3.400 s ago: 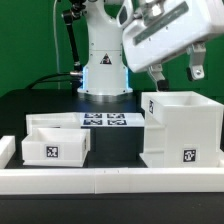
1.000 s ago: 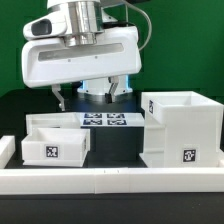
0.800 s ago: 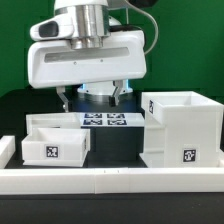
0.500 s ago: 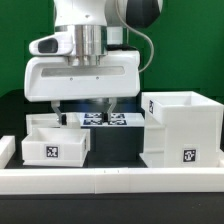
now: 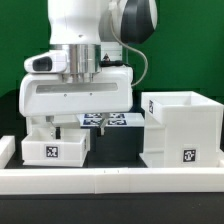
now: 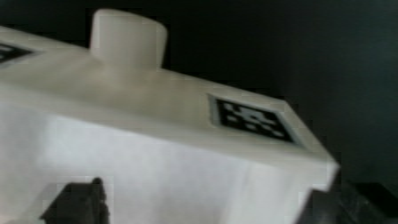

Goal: Assemble drawer

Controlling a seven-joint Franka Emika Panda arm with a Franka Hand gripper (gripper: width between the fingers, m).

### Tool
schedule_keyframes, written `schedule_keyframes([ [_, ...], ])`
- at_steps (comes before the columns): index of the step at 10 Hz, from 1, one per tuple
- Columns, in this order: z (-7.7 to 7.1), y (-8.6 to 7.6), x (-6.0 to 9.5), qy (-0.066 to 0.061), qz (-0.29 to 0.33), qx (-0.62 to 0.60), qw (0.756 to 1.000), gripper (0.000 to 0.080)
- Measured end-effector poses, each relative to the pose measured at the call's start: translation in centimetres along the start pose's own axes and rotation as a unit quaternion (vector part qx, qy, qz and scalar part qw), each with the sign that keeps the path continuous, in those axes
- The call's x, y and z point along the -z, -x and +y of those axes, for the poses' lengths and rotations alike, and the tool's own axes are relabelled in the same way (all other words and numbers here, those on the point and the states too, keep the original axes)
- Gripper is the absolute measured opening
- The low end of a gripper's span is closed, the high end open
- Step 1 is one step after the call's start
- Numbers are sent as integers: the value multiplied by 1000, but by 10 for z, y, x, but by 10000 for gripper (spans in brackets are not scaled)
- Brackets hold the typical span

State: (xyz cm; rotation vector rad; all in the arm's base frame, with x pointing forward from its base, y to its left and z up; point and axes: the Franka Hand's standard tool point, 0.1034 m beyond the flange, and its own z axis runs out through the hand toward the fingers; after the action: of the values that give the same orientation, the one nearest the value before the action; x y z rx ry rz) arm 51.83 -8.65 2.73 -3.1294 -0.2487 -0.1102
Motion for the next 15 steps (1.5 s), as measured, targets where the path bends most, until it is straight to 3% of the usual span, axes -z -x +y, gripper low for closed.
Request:
schedule_keyframes([
  [6, 1, 1, -5, 1, -2, -1, 1000, 649],
  [9, 1, -1, -19, -1, -11, -35, 999, 649],
  [13, -4, -2, -23, 0, -10, -33, 999, 649],
  [14, -5, 0, -24, 0, -12, -32, 999, 515],
  [15, -7, 3, -25, -1, -15, -31, 999, 515],
])
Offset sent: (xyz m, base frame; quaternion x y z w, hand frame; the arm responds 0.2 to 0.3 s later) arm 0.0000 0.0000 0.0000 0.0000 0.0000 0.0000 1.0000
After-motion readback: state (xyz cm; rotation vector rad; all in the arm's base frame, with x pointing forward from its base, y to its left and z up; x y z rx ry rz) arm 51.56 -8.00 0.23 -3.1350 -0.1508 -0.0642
